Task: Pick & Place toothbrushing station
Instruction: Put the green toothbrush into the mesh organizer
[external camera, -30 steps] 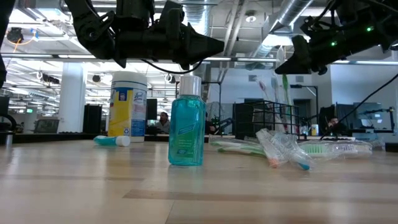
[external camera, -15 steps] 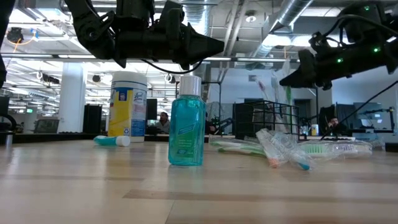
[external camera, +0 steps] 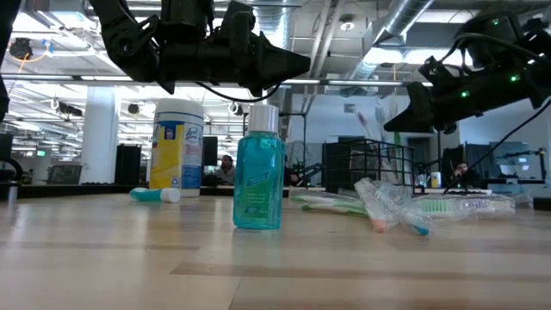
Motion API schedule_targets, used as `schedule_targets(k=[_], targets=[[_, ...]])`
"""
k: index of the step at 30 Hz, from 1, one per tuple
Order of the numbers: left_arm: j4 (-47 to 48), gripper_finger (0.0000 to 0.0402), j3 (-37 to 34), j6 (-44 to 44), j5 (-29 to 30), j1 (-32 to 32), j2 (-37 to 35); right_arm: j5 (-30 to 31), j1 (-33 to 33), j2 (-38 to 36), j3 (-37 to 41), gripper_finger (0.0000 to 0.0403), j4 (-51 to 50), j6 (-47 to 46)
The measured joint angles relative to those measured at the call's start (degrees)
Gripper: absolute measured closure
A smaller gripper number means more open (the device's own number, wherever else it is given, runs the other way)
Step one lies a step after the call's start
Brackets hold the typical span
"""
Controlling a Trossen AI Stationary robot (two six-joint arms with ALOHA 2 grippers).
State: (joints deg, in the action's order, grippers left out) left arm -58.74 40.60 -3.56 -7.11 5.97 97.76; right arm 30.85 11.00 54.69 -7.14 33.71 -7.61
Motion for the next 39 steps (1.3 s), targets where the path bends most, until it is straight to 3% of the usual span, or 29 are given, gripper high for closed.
schedule_targets(k=[19, 32, 39], targets=[[0.0, 0.0325, 0.0, -0.01, 0.0, -0.01, 0.0, -0.81, -0.11, 0.71, 0.0, 0.0323, 0.15, -0.7], [0.02, 0.0325, 0.0, 0.01, 0.0, 0.01, 0.0, -0.81, -0.85, 0.71, -1.17, 0.0249, 0.06, 2.84], [0.02, 0.0325, 0.0, 0.01, 0.0, 0.01, 0.0, -0.81, -2.05, 0.71, -2.47, 0.0237, -0.92, 3.73]])
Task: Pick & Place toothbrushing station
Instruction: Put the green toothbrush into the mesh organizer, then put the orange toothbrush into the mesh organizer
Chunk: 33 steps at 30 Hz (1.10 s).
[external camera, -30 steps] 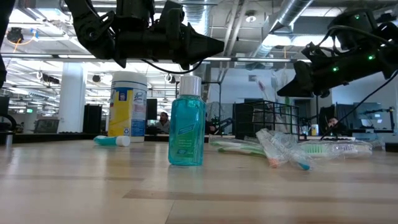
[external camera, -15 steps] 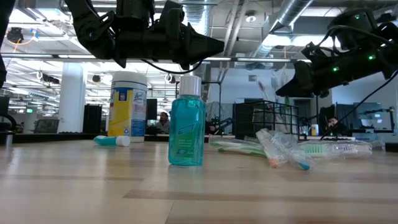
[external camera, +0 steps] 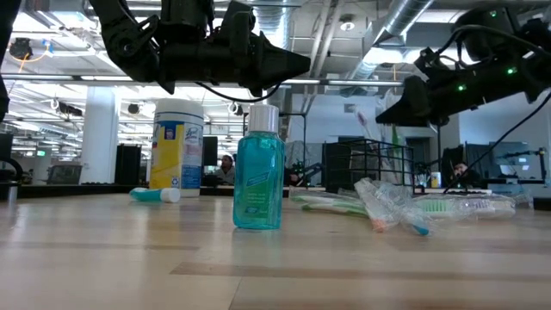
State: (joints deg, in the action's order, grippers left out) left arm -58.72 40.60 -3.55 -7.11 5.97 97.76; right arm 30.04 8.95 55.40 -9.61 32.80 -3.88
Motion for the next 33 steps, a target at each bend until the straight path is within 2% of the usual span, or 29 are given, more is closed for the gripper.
schedule_targets(k=[12, 25, 33], targets=[[0.07, 0.0325, 0.0, -0.01, 0.0, -0.02, 0.0, 0.09, 0.04, -0.02, -2.47, 0.0246, -2.51, 2.45], [0.17, 0.0325, 0.0, -0.02, 0.0, 0.0, 0.0, 0.46, 0.06, -0.26, -2.53, 0.0227, -4.69, 2.36], [0.22, 0.0325, 0.0, -0.01, 0.0, 0.01, 0.0, 0.39, 0.0, -8.13, -2.58, 0.0223, -12.61, 0.37]])
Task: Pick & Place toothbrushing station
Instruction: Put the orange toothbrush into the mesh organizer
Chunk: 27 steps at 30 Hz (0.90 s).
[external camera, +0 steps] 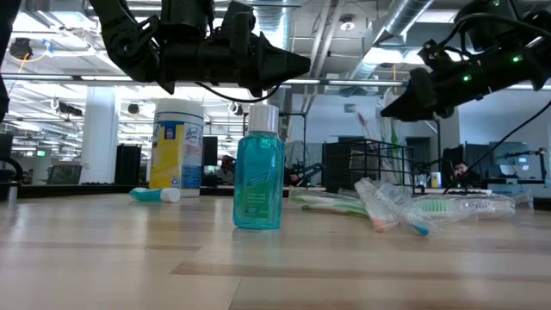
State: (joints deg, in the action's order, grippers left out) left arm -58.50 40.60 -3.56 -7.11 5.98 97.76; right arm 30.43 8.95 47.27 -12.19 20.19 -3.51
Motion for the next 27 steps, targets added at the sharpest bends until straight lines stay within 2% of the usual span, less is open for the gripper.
schedule_targets(k=[5, 20, 27], targets=[[0.02, 0.0325, 0.0, 0.0, 0.0, 0.0, 0.02, -0.33, -1.37, -5.16, 0.01, 0.0222, -7.06, -1.07], [0.16, 0.0325, 0.0, -0.01, 0.0, -0.01, 0.02, -0.63, -9.27, -15.65, 0.02, 0.0236, -18.68, -4.79], [0.2, 0.0325, 0.0, -0.01, 0.0, -0.01, 0.01, -5.21, -15.03, -16.7, 0.02, 0.0251, -20.32, -8.15]])
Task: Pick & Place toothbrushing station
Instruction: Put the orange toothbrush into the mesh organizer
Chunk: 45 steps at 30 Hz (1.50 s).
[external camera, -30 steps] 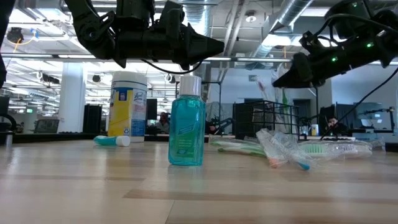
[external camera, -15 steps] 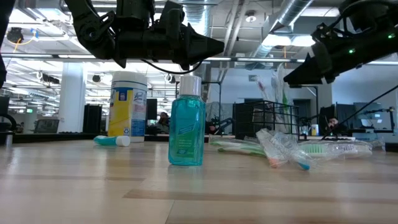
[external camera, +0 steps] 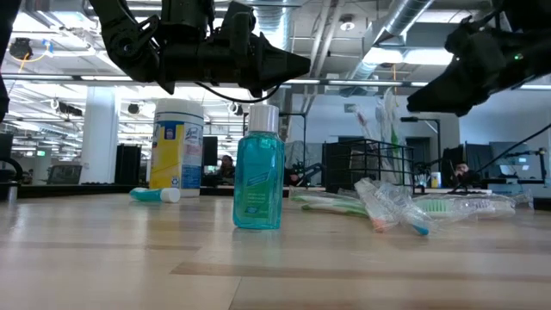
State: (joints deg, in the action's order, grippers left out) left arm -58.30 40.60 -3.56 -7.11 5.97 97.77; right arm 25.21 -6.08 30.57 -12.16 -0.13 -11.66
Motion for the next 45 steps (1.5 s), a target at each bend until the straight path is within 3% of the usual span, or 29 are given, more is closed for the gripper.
schedule_targets(k=[5, 18, 29, 45], targets=[[0.01, 0.0325, 0.0, -0.01, 0.0, 0.01, 0.01, -1.32, -3.86, 0.4, 0.0, 0.0267, 0.01, -1.21], [0.04, 0.0325, 0.0, -0.01, 0.0, 0.0, 0.01, -1.88, -11.16, 9.83, 0.07, 0.0286, -0.05, -9.93], [0.28, 0.0325, -0.02, -0.01, 0.0, 0.01, 0.01, -11.27, -13.87, 15.74, 0.07, 0.0286, -3.36, -19.44], [0.35, 0.0325, -0.02, -0.18, 0.0, 0.01, 0.01, -13.61, -18.37, 15.82, 0.0, 0.0286, -12.76, -29.72]])
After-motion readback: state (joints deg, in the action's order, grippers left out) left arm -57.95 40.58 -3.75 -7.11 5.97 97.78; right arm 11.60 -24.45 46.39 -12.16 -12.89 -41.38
